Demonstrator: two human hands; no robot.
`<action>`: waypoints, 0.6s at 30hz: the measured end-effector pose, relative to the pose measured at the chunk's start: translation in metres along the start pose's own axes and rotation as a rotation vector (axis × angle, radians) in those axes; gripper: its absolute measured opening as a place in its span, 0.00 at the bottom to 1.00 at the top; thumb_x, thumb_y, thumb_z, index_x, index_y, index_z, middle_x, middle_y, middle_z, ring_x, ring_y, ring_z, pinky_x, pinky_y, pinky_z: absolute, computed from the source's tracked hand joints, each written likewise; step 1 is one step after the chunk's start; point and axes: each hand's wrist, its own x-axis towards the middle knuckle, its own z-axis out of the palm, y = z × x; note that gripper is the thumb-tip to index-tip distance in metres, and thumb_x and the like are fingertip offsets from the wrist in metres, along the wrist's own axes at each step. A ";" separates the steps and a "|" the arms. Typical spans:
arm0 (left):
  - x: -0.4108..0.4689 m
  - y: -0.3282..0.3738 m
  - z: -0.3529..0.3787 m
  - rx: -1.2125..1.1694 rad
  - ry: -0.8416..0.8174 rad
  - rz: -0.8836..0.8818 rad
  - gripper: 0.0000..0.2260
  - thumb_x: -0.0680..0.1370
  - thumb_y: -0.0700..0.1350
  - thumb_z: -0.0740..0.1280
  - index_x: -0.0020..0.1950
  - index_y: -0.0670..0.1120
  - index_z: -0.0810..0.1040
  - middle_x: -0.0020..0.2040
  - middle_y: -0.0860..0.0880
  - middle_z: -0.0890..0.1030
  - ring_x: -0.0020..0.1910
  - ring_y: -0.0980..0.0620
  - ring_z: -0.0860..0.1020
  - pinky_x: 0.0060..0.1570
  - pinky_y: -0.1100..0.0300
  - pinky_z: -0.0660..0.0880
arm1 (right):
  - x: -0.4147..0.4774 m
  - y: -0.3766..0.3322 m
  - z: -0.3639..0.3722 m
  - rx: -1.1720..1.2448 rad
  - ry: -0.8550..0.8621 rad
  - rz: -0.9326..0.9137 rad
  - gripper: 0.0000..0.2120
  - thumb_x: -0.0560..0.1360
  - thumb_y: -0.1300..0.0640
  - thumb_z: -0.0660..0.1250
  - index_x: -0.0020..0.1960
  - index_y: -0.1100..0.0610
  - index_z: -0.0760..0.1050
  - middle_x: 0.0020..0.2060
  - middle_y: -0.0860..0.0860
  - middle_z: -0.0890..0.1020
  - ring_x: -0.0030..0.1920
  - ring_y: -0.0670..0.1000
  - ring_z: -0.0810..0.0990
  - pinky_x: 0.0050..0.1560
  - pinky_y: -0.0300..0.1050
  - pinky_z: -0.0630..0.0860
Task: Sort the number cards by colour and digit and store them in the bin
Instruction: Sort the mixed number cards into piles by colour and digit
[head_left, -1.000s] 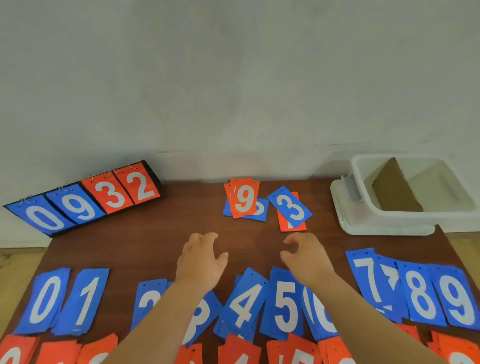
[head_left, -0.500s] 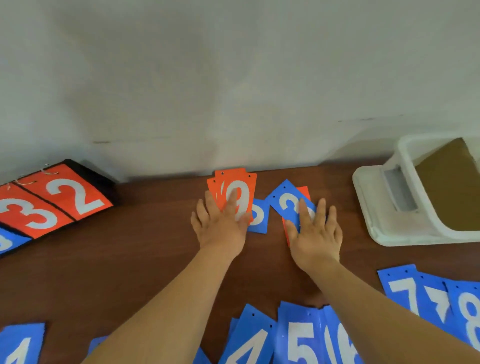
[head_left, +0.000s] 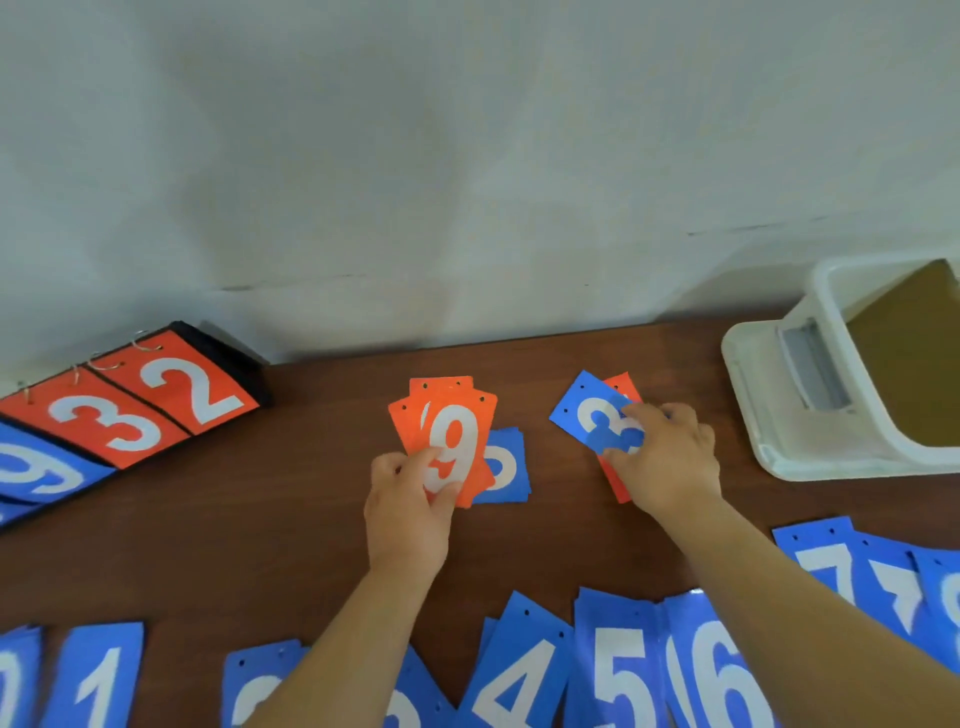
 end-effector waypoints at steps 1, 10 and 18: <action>-0.001 -0.001 -0.003 -0.080 -0.006 -0.022 0.21 0.78 0.51 0.72 0.70 0.59 0.73 0.62 0.54 0.69 0.60 0.51 0.76 0.59 0.56 0.76 | -0.001 -0.001 -0.002 0.007 -0.020 0.034 0.31 0.71 0.42 0.74 0.71 0.43 0.70 0.68 0.52 0.67 0.66 0.60 0.68 0.62 0.55 0.74; -0.013 -0.012 -0.042 0.174 -0.107 -0.018 0.27 0.85 0.49 0.56 0.81 0.64 0.50 0.61 0.48 0.81 0.56 0.47 0.81 0.53 0.51 0.80 | -0.026 0.018 0.000 0.259 0.015 0.062 0.15 0.74 0.55 0.74 0.60 0.51 0.77 0.57 0.52 0.77 0.49 0.53 0.77 0.45 0.46 0.74; -0.024 -0.017 -0.066 0.248 -0.039 -0.051 0.26 0.84 0.43 0.59 0.81 0.58 0.59 0.65 0.46 0.79 0.62 0.45 0.78 0.57 0.50 0.75 | -0.058 0.032 -0.015 0.468 0.147 0.153 0.11 0.77 0.57 0.68 0.59 0.51 0.79 0.46 0.47 0.80 0.43 0.50 0.76 0.38 0.43 0.69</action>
